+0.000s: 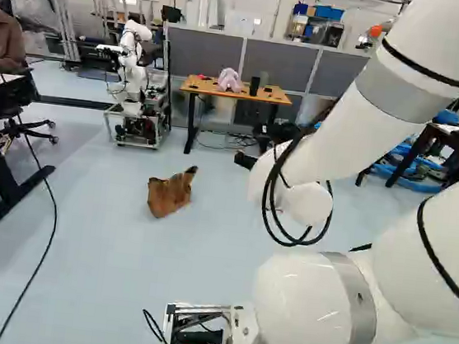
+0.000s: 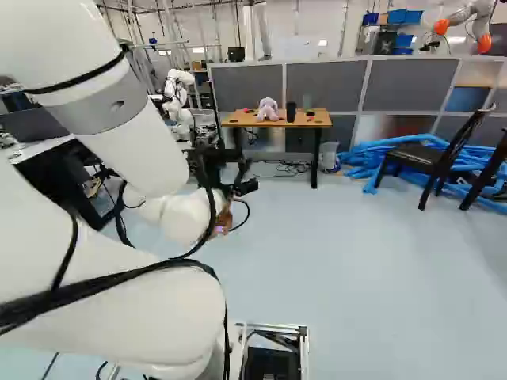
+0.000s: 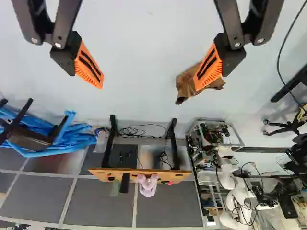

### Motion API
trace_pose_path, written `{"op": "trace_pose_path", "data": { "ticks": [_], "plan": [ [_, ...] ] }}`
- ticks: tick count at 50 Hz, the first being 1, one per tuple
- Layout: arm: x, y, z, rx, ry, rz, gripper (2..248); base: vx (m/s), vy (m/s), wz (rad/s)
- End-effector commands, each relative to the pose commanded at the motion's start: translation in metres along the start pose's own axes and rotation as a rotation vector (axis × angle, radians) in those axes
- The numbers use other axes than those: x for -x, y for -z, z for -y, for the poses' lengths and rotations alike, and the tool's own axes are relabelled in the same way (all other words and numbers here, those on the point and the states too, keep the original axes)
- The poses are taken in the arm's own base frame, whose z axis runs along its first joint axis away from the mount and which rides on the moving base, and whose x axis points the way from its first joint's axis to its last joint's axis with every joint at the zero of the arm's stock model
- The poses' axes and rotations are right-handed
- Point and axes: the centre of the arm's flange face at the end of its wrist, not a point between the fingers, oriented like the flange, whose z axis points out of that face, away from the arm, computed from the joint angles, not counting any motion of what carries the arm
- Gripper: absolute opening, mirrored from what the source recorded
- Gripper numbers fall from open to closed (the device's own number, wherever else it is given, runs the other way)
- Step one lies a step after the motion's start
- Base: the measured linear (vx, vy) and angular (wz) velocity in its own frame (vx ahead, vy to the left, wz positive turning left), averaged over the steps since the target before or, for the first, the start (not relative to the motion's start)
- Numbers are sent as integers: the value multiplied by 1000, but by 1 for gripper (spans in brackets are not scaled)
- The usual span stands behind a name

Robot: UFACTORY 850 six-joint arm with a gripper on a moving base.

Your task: Pick up the bag on the ground and place it on the table

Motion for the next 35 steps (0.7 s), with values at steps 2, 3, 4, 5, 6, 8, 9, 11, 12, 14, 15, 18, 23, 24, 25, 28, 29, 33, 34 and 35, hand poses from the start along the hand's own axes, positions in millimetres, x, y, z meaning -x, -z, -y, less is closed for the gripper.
{"op": "trace_pose_path", "data": {
  "ticks": [2,3,4,5,6,8,9,11,12,14,15,18,23,24,25,28,29,33,34,35],
  "plan": [
    [0,0,0,0,0,0,247,0,0,0],
    [0,0,0,0,0,0,247,0,0,0],
    [0,0,0,0,0,0,247,0,0,0],
    [0,0,0,0,0,0,247,0,0,0],
    [0,0,0,0,0,0,247,0,0,0],
    [0,0,0,0,0,0,247,0,0,0],
    [0,0,0,0,0,0,247,0,0,0],
    [0,0,0,0,0,0,247,0,0,0],
    [0,0,0,0,0,0,247,0,0,0],
    [0,0,0,0,0,0,247,0,0,0],
    [0,0,0,0,0,0,247,0,0,0],
    [0,0,0,0,0,0,247,0,0,0],
    [0,0,0,0,0,0,247,0,0,0],
    [0,0,0,0,0,0,247,0,0,0],
    [0,0,0,0,0,0,247,0,0,0],
    [0,0,0,0,0,0,247,0,0,0],
    [0,0,0,0,0,0,247,0,0,0],
    [0,0,0,0,0,0,247,0,0,0],
    [0,0,0,0,0,0,247,0,0,0],
    [0,0,0,0,0,0,247,-4,28,32]
  ]
}}
